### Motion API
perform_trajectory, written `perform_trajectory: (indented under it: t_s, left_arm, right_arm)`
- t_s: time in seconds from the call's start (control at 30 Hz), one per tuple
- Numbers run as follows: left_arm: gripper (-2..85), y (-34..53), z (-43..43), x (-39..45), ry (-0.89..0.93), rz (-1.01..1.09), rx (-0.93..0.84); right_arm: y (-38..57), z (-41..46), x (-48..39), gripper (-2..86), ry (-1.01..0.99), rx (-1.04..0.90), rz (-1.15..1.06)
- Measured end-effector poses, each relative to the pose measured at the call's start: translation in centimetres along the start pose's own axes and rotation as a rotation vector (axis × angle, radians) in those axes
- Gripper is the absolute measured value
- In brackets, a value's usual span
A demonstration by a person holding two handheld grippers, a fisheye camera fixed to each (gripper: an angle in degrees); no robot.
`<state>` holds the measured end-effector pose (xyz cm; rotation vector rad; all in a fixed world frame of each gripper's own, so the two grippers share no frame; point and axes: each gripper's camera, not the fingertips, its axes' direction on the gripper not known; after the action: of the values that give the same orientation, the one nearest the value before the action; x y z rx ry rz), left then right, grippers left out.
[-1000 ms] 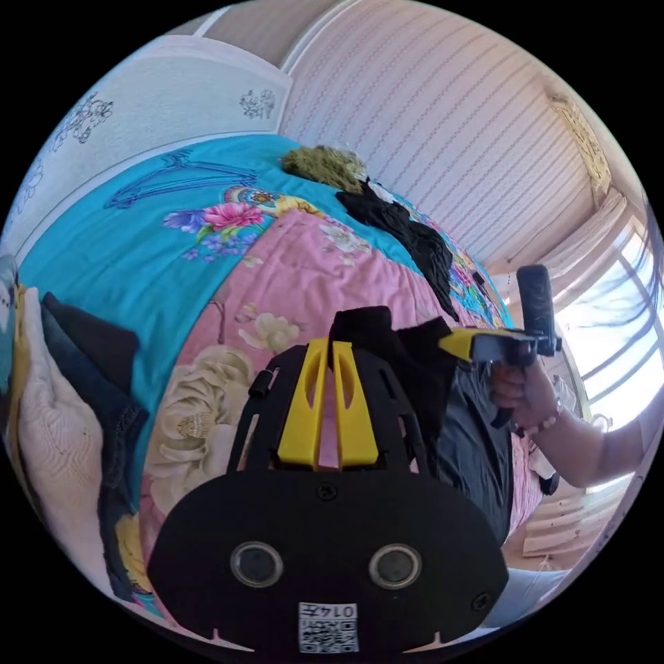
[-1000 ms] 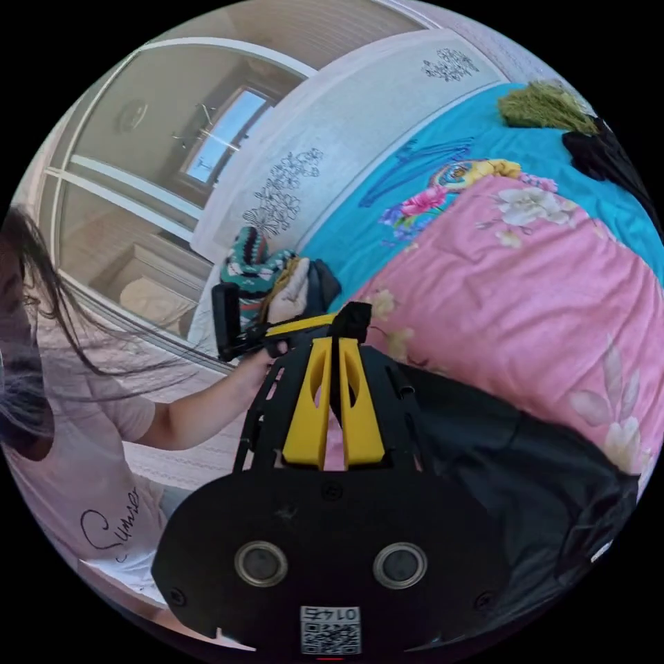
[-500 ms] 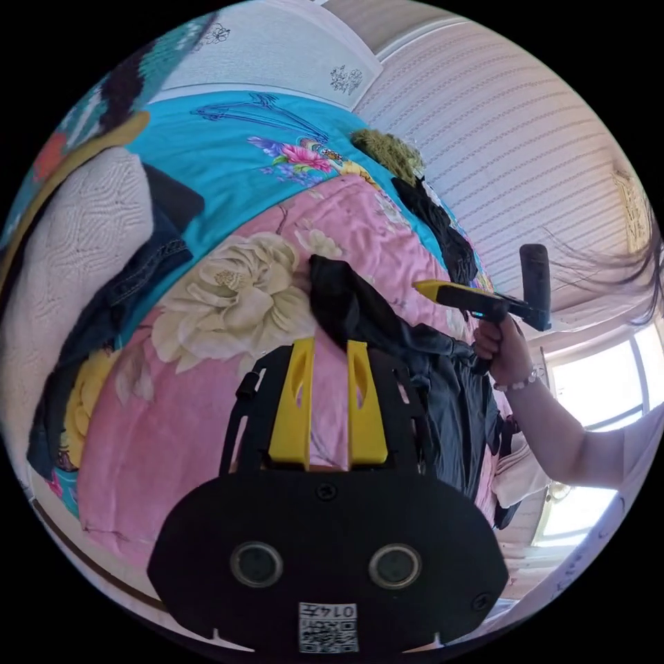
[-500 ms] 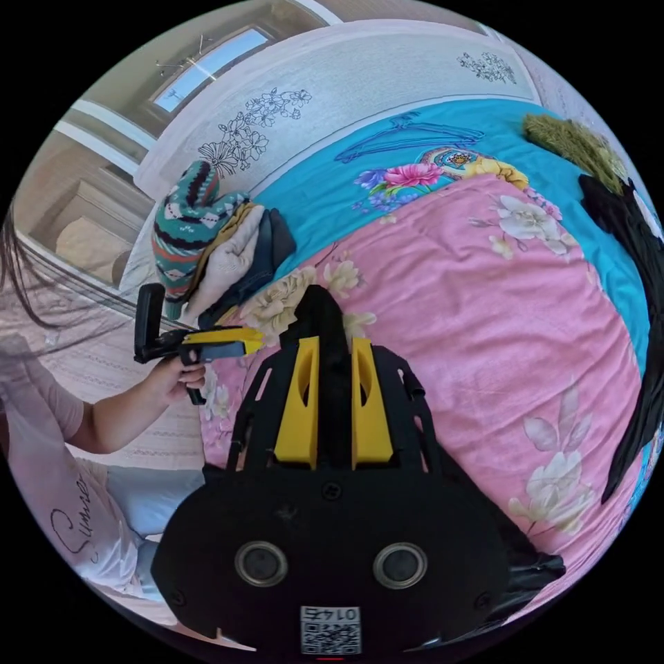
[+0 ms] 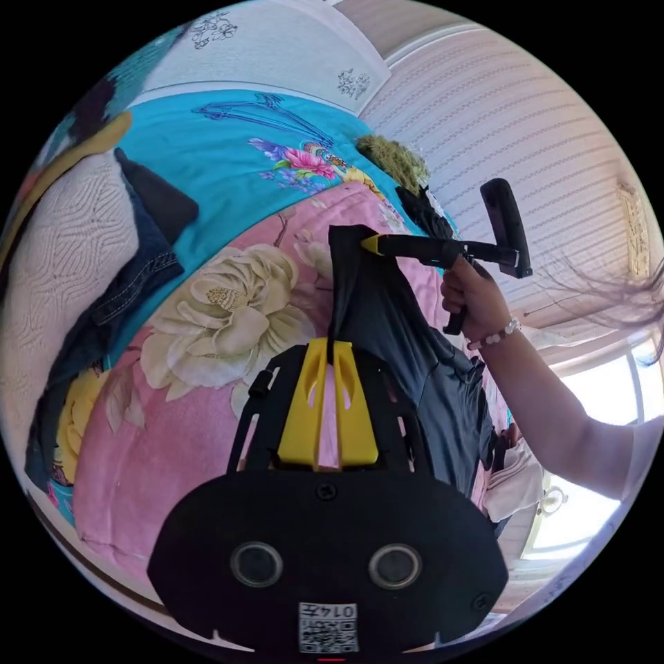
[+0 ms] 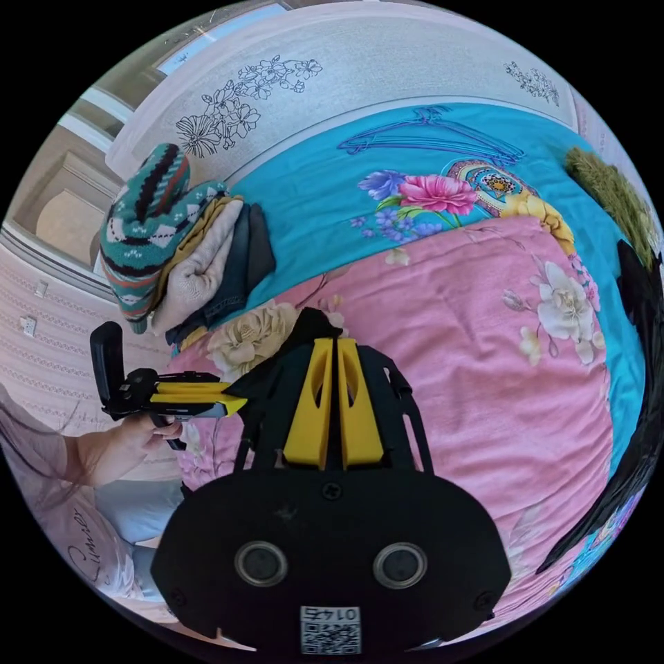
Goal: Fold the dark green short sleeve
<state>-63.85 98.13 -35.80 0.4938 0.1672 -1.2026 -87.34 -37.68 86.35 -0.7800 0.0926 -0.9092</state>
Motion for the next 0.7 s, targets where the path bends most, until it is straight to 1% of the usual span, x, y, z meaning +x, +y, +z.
perform_trajectory:
  t_s: [0.07, 0.1, 0.13, 0.17, 0.23, 0.3, 0.4, 0.43, 0.47, 0.53, 0.57, 0.6, 0.63, 0.67, 0.7]
  left_arm:
    - [-1.0, -0.2, 0.8, 0.2, -0.046, -0.010, -0.011]
    - [-0.9, -0.4, 2.0, 0.4, -0.116, 0.006, -0.048]
    - [-0.9, -0.4, 3.3, 0.6, -0.130, 0.018, -0.083]
    - [-0.8, -0.3, 3.6, 0.8, -0.126, 0.018, -0.081]
    - [-0.5, -0.2, 4.3, 2.1, -0.126, 0.043, -0.089]
    - [0.4, 0.0, 4.5, 3.4, -0.134, 0.064, -0.092]
    - [4.7, 0.5, 4.6, 5.3, -0.131, 0.063, -0.098]
    - [6.1, 0.8, 4.3, 6.4, -0.135, 0.070, -0.089]
    - [6.3, 0.9, 4.1, 7.1, -0.144, 0.082, -0.077]
    - [6.5, 1.4, 3.5, 11.5, -0.215, 0.197, -0.030]
    - [6.5, 1.5, 3.6, 13.0, -0.228, 0.238, -0.024]
    - [5.8, 1.5, 4.1, 16.0, -0.225, 0.329, -0.017]
    - [5.3, 1.5, 5.4, 19.3, -0.188, 0.429, -0.032]
    - [5.1, 1.4, 6.3, 21.0, -0.167, 0.477, -0.043]
    - [5.0, 1.4, 8.5, 24.7, -0.125, 0.574, -0.057]
  right_arm:
    - [-0.4, 1.2, 0.0, 0.4, 0.039, -0.043, -0.006]
    - [-0.4, 2.5, 0.0, 0.4, 0.057, -0.088, -0.003]
    - [-0.2, 3.3, 0.0, 0.5, 0.067, -0.116, 0.003]
    - [0.3, 4.4, 0.1, 0.7, 0.091, -0.128, 0.012]
    - [1.4, 3.8, 0.2, 1.5, 0.067, -0.086, 0.046]
    - [3.5, 1.6, 0.3, 6.2, 0.045, -0.014, 0.077]
    - [8.0, -3.4, 0.3, 10.8, 0.018, 0.093, 0.064]
    - [9.4, -4.6, 0.4, 10.9, 0.023, 0.116, 0.067]
    - [12.7, -7.2, 0.8, 11.2, 0.041, 0.170, 0.080]
    - [18.7, -11.1, 1.5, 11.2, 0.084, 0.241, 0.114]
    - [23.2, -13.3, 2.3, 10.9, 0.134, 0.270, 0.163]
    - [27.9, -15.3, 3.3, 10.5, 0.190, 0.279, 0.222]
    - [30.2, -16.1, 3.8, 10.3, 0.221, 0.275, 0.255]
    - [34.7, -17.4, 5.1, 9.8, 0.293, 0.258, 0.330]
    - [39.1, -18.2, 6.5, 9.4, 0.356, 0.224, 0.427]
